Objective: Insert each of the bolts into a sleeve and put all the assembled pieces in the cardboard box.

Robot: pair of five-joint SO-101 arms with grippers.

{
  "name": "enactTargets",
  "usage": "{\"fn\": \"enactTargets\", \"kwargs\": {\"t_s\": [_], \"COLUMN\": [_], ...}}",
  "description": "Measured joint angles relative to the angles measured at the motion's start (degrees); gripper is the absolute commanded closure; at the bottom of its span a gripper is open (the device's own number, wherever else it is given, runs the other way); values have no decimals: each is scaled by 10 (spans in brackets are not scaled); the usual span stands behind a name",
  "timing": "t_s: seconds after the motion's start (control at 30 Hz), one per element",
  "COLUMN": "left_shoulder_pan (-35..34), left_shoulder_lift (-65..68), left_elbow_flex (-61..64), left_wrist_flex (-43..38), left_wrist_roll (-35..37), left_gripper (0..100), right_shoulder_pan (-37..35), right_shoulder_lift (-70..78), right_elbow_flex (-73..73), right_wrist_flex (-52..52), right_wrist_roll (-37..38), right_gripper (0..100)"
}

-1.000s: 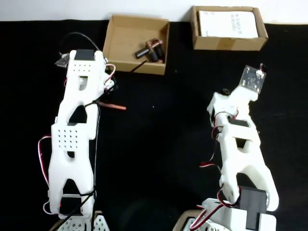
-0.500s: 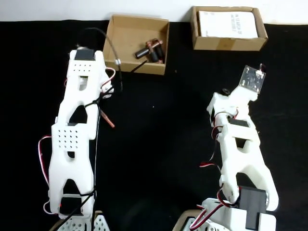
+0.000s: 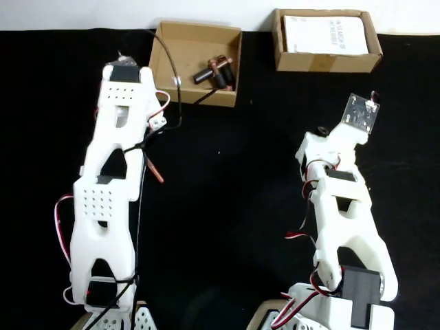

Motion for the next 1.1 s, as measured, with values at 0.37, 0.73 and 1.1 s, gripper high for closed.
{"fn": "enactTargets", "kwargs": {"t_s": [0.37,0.73,1.1], "left_shoulder_pan": [0,-34,-51], "left_shoulder_lift": [-74,-48,-8], "left_elbow_flex": [167,171,166], "left_wrist_flex": [-1,-47,-55], "left_wrist_roll": [106,120,120], "left_gripper": [784,783,825], "right_shoulder_pan": [0,0,0], "right_shoulder_lift": [0,0,0], "right_elbow_flex": [0,0,0], "right_wrist_flex": [0,0,0], "right_wrist_roll": [0,0,0], "right_gripper": [991,991,991]}}
